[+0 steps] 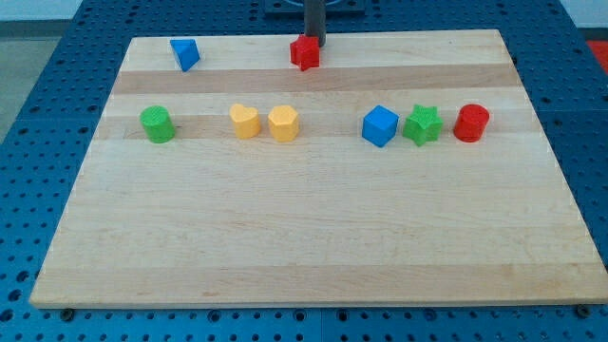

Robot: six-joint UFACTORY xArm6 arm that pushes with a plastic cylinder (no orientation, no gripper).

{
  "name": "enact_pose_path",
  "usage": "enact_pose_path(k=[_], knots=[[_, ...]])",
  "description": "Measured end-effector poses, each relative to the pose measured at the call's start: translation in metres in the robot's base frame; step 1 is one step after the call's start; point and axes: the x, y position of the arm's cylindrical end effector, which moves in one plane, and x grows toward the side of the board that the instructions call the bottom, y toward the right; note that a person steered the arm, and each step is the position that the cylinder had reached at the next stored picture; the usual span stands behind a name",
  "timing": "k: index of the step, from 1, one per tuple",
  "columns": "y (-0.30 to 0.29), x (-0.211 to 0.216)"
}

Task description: Place your arm top left of the heart

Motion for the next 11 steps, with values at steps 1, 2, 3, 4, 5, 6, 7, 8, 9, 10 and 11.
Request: enact_pose_path(k=[1, 2, 3, 4, 5, 6, 7, 8, 9, 10, 11], knots=[[0.001, 0.0], [0.001, 0.0], [0.006, 0.0], [0.041, 0.0], [0.085, 0.0], [0.122, 0.011], [0.117, 0.038], [0.072, 0.048], [0.006, 0.063], [-0.053, 0.093], [-0.099, 0.119]])
